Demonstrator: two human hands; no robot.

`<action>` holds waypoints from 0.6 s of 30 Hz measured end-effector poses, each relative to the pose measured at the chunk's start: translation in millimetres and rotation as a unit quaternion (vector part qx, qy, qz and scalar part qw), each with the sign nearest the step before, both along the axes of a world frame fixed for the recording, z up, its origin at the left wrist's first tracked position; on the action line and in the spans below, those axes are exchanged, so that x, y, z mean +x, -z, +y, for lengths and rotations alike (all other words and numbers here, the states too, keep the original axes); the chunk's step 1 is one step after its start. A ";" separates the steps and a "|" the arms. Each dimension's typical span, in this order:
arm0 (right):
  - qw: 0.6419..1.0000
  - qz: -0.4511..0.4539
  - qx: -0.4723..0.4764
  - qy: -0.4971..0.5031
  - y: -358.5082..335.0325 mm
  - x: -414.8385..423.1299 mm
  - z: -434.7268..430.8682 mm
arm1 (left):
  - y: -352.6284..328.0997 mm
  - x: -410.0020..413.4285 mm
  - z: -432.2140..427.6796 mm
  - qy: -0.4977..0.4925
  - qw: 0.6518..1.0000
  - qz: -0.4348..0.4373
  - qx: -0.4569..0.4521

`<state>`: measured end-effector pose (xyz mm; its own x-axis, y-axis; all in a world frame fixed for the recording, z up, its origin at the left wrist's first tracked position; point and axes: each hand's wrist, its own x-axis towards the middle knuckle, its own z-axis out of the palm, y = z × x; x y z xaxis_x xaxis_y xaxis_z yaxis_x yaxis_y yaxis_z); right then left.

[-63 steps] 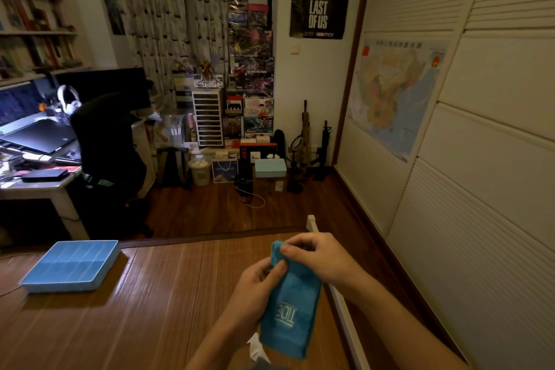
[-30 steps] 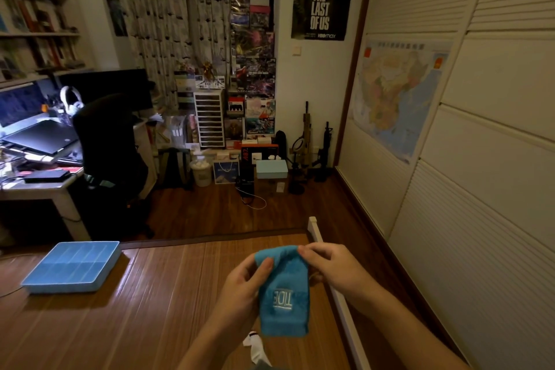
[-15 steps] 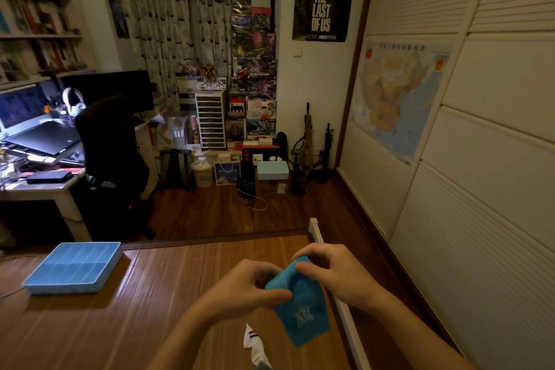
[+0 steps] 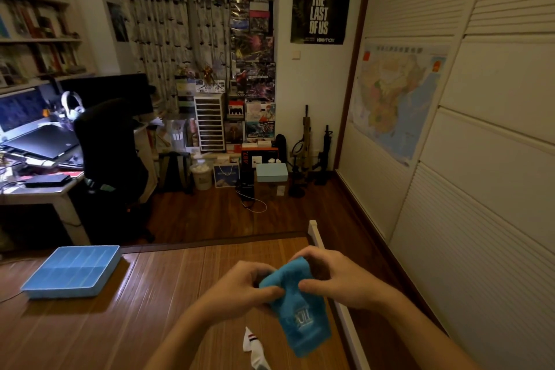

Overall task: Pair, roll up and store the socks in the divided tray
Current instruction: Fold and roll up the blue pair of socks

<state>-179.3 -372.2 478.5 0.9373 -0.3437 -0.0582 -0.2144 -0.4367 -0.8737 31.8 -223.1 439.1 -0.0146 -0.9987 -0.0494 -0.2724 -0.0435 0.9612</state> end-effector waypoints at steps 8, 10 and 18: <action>0.992 0.049 -0.117 -0.014 -7.0 1.6 3.2 | -9.4 -4.5 1.0 0.018 0.938 -0.335 -0.083; 0.986 0.062 -0.151 -0.028 -9.3 2.5 4.8 | -10.9 -7.2 -1.4 0.010 0.918 -0.385 -0.092; 0.921 0.045 -0.385 -0.049 -5.2 8.0 13.9 | -8.1 -11.6 -4.5 -0.005 0.923 -0.376 -0.076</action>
<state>-171.3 -358.3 483.8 0.9694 -0.2294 0.0874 -0.1974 -0.9400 -0.2782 20.2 -227.6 447.2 -0.0248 -0.9948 0.0988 -0.8659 0.0708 0.4952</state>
